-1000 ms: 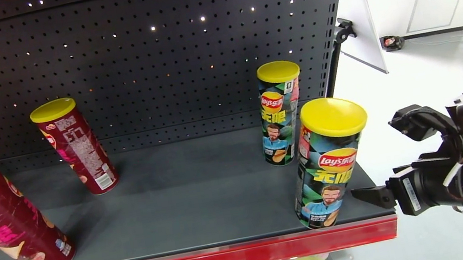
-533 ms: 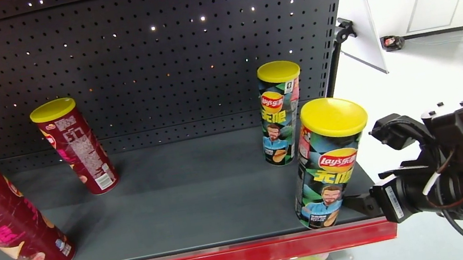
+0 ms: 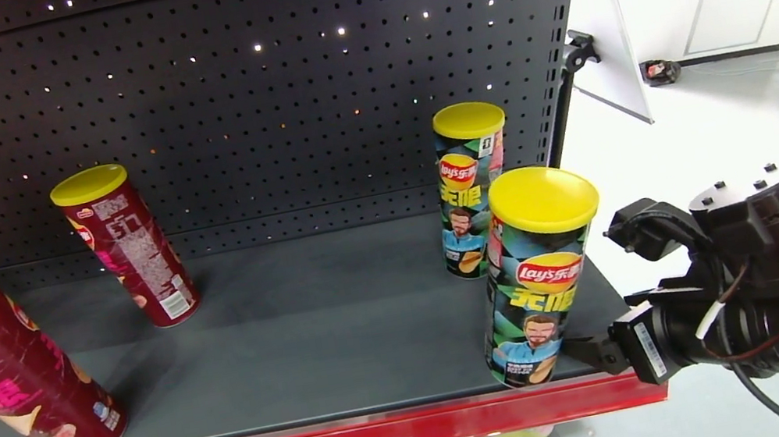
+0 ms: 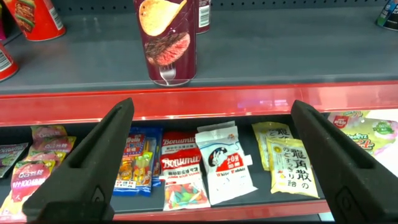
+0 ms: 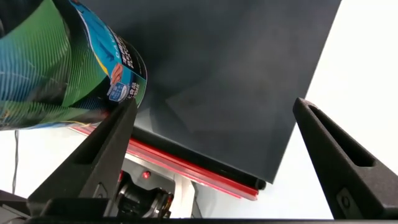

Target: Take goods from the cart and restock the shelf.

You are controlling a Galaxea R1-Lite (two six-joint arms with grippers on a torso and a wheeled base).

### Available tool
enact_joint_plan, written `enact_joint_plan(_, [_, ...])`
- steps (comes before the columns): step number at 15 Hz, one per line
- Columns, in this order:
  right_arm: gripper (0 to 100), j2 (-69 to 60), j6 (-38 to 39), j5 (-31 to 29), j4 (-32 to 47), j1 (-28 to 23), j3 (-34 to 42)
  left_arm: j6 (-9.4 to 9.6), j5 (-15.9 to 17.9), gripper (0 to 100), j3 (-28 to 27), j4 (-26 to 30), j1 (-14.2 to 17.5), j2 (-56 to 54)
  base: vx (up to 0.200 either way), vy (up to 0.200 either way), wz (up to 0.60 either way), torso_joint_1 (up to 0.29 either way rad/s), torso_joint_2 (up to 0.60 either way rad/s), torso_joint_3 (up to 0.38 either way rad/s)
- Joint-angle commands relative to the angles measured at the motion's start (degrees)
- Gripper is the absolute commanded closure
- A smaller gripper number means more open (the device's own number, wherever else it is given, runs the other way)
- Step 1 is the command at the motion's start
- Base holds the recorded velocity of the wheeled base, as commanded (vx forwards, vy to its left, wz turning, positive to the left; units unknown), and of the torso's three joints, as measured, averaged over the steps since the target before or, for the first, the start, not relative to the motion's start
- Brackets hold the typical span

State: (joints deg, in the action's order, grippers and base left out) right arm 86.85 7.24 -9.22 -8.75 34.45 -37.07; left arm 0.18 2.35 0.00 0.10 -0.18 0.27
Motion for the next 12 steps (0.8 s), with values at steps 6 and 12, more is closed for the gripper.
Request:
enact_joint_plan(6, [0, 0.6, 0.0, -0.4, 0.0, 0.4, -0.9, -0.01, 0.0, 0, -0.1, 0.0, 0.0, 0.0, 0.000, 0.000, 0.00, 0.000, 0.00, 0.000])
enact_joint_plan(12, [0, 1.7, 0.0, -0.4, -1.4, 0.7, -1.5, -0.01, 0.0, 0, 0.0, 0.0, 0.0, 0.0, 0.000, 0.000, 0.00, 0.000, 0.00, 0.000])
